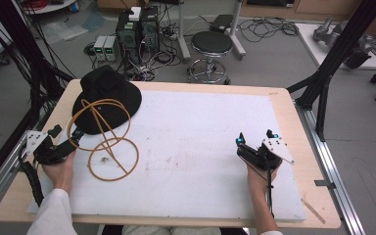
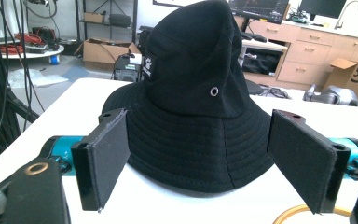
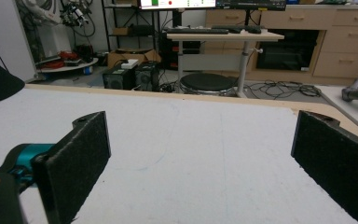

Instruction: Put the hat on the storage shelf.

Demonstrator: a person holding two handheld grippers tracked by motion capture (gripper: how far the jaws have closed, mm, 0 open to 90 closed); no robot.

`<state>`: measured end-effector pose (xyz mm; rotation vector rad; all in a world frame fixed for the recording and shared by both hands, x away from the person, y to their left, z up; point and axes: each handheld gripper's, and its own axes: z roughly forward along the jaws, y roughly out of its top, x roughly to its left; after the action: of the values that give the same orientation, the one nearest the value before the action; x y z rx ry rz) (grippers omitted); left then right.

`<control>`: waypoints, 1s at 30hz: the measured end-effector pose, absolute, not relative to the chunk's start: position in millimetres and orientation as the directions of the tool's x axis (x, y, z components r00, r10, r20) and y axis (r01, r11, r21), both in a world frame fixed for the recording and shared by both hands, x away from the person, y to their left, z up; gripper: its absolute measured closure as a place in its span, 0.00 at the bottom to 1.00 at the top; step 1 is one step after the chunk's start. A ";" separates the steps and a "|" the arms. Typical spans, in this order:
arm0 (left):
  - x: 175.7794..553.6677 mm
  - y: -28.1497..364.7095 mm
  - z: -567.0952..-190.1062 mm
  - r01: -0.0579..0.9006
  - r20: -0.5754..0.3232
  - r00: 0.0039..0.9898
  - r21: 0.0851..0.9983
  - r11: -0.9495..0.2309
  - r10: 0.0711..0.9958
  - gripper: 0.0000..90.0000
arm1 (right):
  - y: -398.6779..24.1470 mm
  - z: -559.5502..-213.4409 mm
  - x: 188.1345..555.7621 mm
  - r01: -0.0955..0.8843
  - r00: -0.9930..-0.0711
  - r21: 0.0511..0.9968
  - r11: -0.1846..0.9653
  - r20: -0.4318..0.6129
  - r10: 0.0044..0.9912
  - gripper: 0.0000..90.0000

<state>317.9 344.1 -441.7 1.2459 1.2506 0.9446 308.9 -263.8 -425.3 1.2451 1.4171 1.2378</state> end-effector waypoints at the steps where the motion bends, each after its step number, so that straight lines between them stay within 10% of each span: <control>1: 318.0 343.9 -441.7 0.121 -0.152 0.131 0.983 0.136 0.980 0.24 | -264.0 -425.3 308.7 0.137 -0.136 0.990 0.015 0.004 0.991 0.04; 30: 321.7 347.1 -432.2 0.110 -0.155 0.129 0.984 0.142 0.979 0.26 | -266.2 -426.9 308.1 0.138 -0.134 0.990 -0.014 0.033 0.990 0.04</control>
<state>321.7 347.1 -432.2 1.2319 1.2464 0.9494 308.1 -266.2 -426.9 1.2604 1.4016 1.2600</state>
